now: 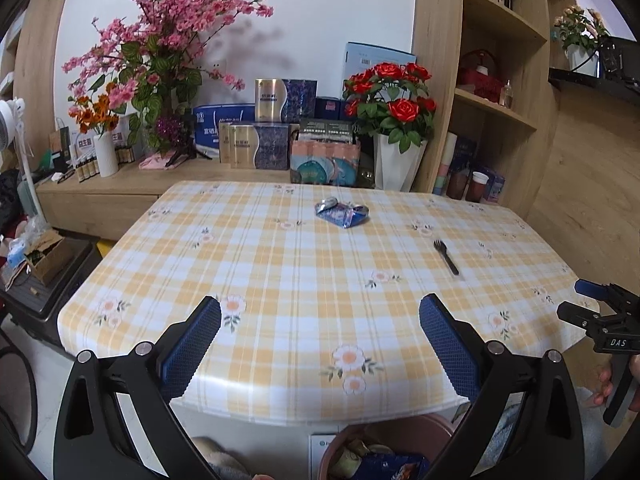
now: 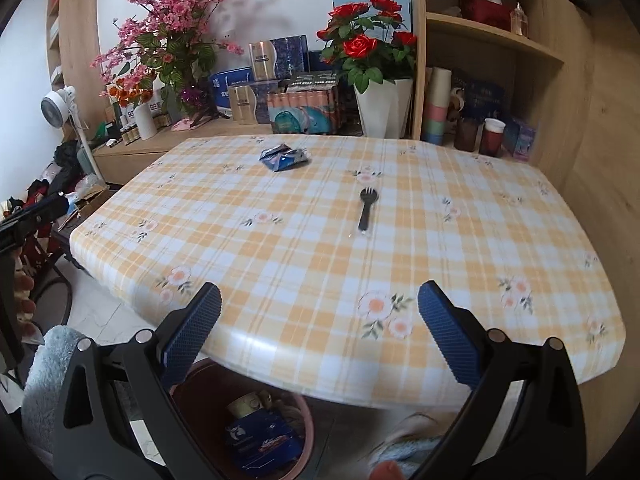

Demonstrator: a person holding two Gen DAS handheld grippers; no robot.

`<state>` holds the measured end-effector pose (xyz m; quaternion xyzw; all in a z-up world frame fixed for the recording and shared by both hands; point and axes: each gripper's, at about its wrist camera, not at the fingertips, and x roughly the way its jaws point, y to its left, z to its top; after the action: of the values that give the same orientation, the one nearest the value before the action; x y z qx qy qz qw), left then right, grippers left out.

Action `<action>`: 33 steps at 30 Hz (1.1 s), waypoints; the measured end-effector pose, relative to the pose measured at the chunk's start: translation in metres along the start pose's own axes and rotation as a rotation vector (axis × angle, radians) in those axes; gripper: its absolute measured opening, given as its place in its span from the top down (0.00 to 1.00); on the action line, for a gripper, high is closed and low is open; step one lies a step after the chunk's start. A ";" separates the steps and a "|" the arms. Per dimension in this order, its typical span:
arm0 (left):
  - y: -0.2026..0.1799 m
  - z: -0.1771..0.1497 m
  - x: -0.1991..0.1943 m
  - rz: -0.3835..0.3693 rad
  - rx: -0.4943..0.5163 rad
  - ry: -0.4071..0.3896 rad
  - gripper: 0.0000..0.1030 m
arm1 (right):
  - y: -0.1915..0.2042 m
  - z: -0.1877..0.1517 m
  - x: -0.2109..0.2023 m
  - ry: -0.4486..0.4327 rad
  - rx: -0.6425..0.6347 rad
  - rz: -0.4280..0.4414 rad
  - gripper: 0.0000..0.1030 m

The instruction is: Collect trash

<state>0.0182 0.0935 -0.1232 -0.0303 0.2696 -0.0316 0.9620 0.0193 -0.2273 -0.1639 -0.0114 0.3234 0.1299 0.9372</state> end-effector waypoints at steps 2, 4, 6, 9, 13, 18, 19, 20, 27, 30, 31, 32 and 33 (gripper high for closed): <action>-0.001 0.006 0.004 -0.007 0.004 -0.006 0.06 | -0.006 0.008 0.002 -0.002 0.017 0.008 0.06; 0.000 0.012 0.010 -0.016 0.006 -0.006 0.06 | -0.012 0.015 0.006 0.006 0.036 0.012 0.06; 0.001 0.017 0.019 -0.013 0.008 -0.002 0.06 | -0.019 0.020 0.012 0.012 0.058 0.009 0.06; 0.004 0.023 0.032 -0.008 0.000 0.010 0.06 | -0.027 0.025 0.023 0.029 0.069 0.012 0.06; 0.007 0.026 0.052 0.005 0.011 0.028 0.06 | -0.043 0.034 0.051 0.061 0.069 -0.020 0.06; 0.012 0.033 0.090 0.016 -0.001 0.073 0.06 | -0.067 0.045 0.100 0.117 0.111 -0.024 0.06; 0.013 0.034 0.097 0.017 0.000 0.081 0.06 | -0.069 0.047 0.107 0.122 0.103 -0.030 0.06; 0.012 0.036 0.106 0.018 0.004 0.093 0.06 | -0.070 0.049 0.116 0.129 0.093 -0.035 0.06; 0.006 0.049 0.168 0.027 -0.005 0.161 0.06 | -0.088 0.068 0.191 0.194 0.088 -0.029 0.19; 0.007 0.054 0.196 0.002 -0.044 0.210 0.06 | -0.093 0.074 0.218 0.217 0.132 0.001 0.23; 0.006 0.055 0.202 0.004 -0.044 0.216 0.06 | -0.093 0.076 0.227 0.225 0.140 0.007 0.27; 0.005 0.057 0.208 0.007 -0.040 0.221 0.06 | -0.092 0.078 0.236 0.232 0.141 0.008 0.31; 0.003 0.058 0.216 0.009 -0.031 0.227 0.06 | -0.089 0.080 0.245 0.237 0.135 0.006 0.32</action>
<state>0.2323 0.0821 -0.1852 -0.0404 0.3773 -0.0265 0.9248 0.2751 -0.2471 -0.2552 0.0376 0.4400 0.1082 0.8907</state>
